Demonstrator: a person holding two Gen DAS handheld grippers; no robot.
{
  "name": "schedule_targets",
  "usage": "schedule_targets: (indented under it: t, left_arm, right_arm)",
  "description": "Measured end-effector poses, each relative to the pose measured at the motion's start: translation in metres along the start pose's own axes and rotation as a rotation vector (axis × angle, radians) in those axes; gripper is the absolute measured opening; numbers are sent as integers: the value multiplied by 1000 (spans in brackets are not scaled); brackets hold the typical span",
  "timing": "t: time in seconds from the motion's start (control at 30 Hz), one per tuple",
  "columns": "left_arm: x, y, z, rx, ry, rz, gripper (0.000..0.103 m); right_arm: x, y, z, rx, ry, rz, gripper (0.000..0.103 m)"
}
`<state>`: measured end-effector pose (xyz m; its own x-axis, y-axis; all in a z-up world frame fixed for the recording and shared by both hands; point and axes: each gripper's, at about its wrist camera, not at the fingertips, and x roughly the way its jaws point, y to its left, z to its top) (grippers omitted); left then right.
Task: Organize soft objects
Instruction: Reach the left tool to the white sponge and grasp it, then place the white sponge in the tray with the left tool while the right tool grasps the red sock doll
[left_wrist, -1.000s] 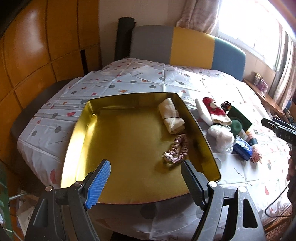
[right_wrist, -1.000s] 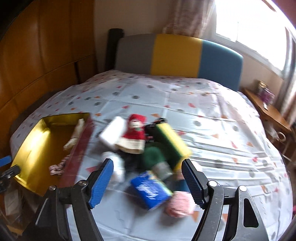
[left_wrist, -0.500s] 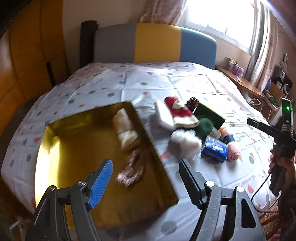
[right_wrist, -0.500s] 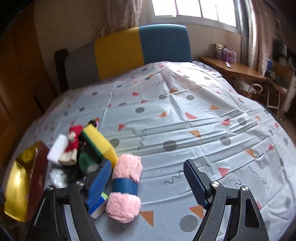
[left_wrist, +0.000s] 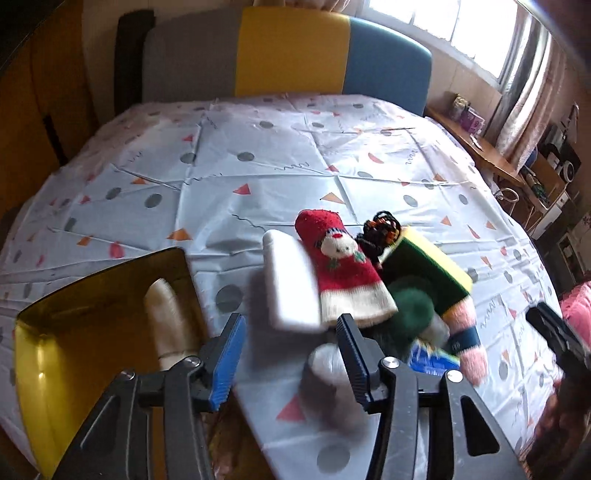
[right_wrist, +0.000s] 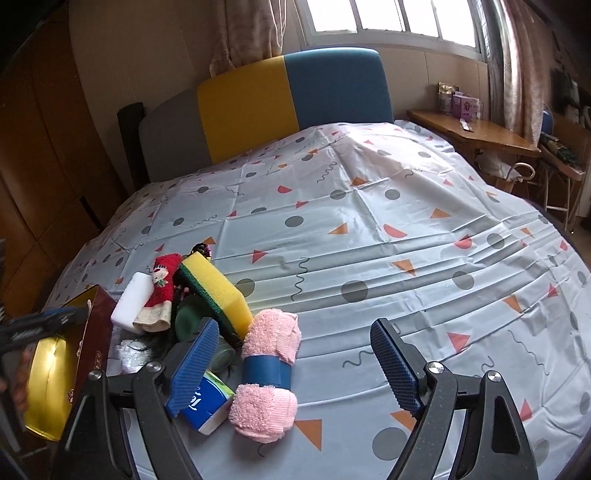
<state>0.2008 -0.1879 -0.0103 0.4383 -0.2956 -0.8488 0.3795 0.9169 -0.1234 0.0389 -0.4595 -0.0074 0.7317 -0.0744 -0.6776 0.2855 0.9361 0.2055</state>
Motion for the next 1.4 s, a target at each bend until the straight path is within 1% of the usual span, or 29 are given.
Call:
schedule_targets:
  t: [0.07, 0.13, 0.27, 0.37, 0.4, 0.43, 0.47, 0.5, 0.57, 0.63, 0.9, 1.0, 1.1, 1.3, 1.4]
  left_arm:
    - [15, -1, 10, -1, 17, -7, 49]
    - [29, 0, 18, -2, 38, 3, 47]
    - [56, 5, 30, -10, 83, 13, 47]
    - [74, 4, 33, -3, 116, 13, 47]
    - [80, 4, 32, -4, 131, 9, 46]
    - [84, 3, 30, -4, 145, 0, 36]
    - [85, 1, 29, 2, 144, 0, 36]
    - [83, -1, 27, 15, 126, 2, 34]
    - [77, -4, 25, 29, 94, -4, 26]
    - [67, -3, 22, 29, 68, -10, 23]
    - [13, 5, -6, 19, -32, -29, 22]
    - [-11, 8, -18, 2, -69, -55, 22]
    - [-29, 11, -30, -15, -90, -86, 21]
    - [-58, 23, -51, -71, -124, -110, 22]
    - [-71, 31, -63, -100, -134, -125, 22]
  right_arm:
    - [2, -2, 0, 8, 5, 0, 85]
    - [3, -4, 1, 19, 11, 5, 85]
    - [5, -7, 2, 41, 20, 17, 85]
    - [6, -8, 2, 47, 24, 24, 85]
    - [6, -8, 2, 47, 26, 25, 85]
    - [6, -8, 2, 47, 28, 26, 85]
    - [7, -8, 2, 47, 29, 27, 85]
    - [7, -8, 2, 45, 29, 27, 85]
    - [7, -7, 2, 36, 26, 23, 85]
    - [7, -6, 2, 28, 25, 14, 85]
    - [7, -9, 1, 33, 27, -9, 85]
    - [9, -9, 1, 29, 34, -19, 85]
    - [11, -9, -1, 25, 42, -29, 85]
    - [12, -10, -3, 21, 47, -45, 85]
    - [12, -10, -3, 21, 46, -32, 85]
